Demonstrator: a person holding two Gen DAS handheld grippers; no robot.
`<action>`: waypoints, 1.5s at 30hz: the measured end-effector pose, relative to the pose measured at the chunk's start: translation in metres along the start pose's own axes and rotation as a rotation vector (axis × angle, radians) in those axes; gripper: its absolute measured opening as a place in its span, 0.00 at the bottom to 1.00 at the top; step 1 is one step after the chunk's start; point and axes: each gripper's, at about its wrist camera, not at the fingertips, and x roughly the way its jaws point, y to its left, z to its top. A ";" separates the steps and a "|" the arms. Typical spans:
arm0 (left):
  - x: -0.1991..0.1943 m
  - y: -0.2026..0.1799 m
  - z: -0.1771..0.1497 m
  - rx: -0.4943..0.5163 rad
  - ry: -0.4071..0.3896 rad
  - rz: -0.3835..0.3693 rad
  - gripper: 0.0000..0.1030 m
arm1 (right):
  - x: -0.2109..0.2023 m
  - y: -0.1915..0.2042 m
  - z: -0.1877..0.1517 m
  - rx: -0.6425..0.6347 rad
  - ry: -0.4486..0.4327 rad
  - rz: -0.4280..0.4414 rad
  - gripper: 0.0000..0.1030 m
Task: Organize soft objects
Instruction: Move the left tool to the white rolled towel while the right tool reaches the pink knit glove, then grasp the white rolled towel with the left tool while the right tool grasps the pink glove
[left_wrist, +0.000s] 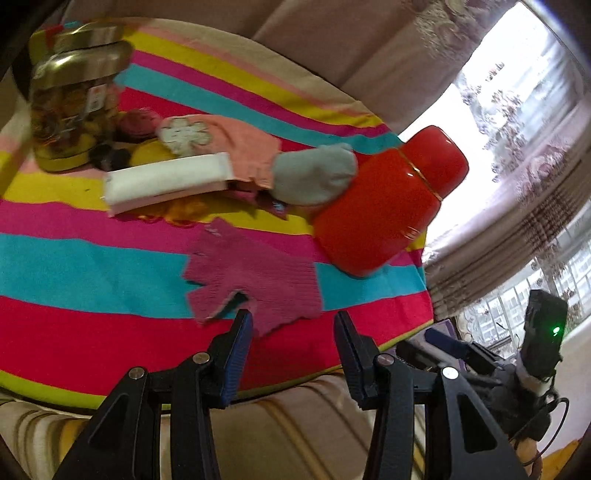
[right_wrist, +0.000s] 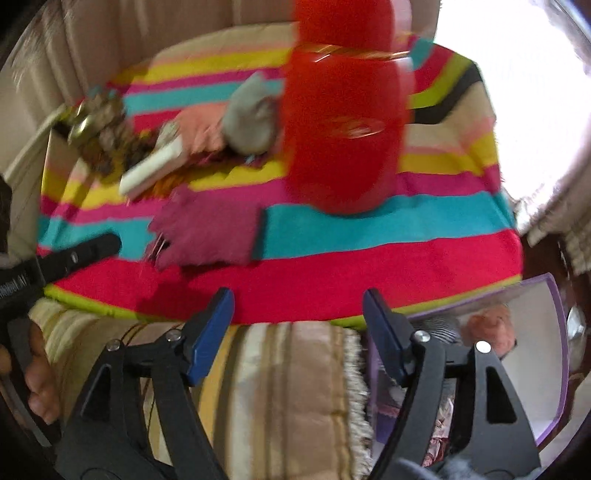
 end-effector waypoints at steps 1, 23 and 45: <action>-0.001 0.006 0.000 -0.009 -0.004 0.005 0.46 | 0.009 0.011 0.001 -0.052 0.025 -0.010 0.73; -0.006 0.063 0.018 -0.022 0.002 0.151 0.46 | 0.091 0.089 0.024 -0.512 0.119 -0.119 0.73; 0.065 0.069 0.086 0.510 0.070 0.439 0.52 | 0.109 0.111 0.062 -0.568 0.046 -0.083 0.67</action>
